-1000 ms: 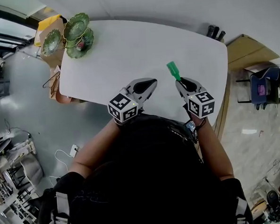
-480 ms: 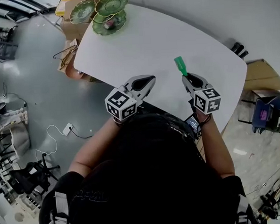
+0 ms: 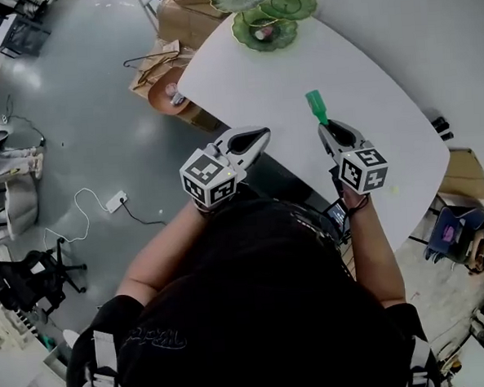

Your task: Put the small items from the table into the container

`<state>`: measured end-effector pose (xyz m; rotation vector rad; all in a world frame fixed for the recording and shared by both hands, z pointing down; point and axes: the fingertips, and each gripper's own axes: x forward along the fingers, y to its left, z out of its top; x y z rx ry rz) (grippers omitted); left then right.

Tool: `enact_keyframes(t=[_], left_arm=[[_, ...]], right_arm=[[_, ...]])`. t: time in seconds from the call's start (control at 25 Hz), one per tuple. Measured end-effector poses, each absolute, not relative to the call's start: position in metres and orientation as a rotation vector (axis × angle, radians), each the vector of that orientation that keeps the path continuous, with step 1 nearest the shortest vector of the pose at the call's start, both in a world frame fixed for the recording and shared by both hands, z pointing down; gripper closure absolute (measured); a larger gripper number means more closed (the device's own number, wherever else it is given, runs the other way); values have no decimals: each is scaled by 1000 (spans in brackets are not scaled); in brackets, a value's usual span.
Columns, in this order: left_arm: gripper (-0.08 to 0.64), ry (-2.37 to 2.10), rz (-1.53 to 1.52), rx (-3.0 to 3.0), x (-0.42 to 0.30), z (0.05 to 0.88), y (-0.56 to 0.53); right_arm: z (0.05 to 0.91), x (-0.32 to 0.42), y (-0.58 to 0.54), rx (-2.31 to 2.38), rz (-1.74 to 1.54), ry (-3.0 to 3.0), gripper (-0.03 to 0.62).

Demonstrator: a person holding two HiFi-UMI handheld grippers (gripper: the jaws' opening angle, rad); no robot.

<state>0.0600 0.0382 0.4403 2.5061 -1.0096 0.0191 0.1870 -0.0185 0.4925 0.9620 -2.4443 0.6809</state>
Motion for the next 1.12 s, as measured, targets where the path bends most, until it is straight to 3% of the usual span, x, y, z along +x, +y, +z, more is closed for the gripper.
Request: enact_keyframes(t=[0.48,1.12], left_arm=[[556,-1229,-28,2401,-120,449,73],[557,-1458,-38,2243,-197,454,38]], right_arm=[[500,6,-25,774,652,-2504,512],[511,-96,-72,522,702,-2585,512]])
